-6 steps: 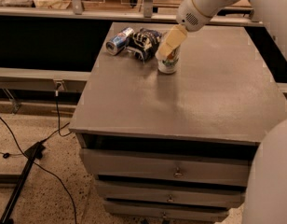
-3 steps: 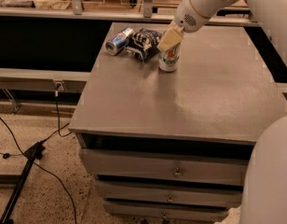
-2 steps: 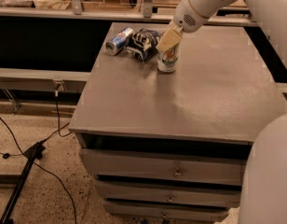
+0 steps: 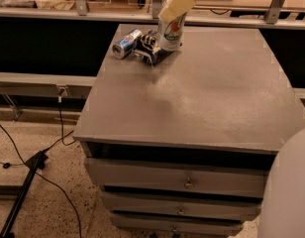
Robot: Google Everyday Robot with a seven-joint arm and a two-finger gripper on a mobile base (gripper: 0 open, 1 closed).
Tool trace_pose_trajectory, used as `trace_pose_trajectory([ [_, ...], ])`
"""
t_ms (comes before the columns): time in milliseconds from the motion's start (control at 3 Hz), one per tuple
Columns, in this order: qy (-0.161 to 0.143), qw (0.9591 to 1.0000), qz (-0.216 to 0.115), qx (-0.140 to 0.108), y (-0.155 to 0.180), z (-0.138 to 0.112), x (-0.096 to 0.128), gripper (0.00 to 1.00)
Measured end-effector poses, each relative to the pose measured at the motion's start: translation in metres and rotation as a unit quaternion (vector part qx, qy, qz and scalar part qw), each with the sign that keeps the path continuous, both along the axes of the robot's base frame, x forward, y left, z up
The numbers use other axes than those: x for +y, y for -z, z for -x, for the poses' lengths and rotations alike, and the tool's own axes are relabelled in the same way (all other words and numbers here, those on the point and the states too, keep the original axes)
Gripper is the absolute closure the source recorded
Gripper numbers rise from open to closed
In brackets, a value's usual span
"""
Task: Pick 7up can
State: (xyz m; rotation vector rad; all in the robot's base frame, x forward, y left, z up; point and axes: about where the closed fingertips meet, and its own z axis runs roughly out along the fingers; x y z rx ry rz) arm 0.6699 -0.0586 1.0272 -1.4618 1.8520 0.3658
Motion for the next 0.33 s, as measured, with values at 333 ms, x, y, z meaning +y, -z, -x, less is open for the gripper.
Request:
trace_pose_trajectory([
  [333,0.000,1.0000,0.000,-0.001,0.0000,-0.0007,0.0000,1.00],
])
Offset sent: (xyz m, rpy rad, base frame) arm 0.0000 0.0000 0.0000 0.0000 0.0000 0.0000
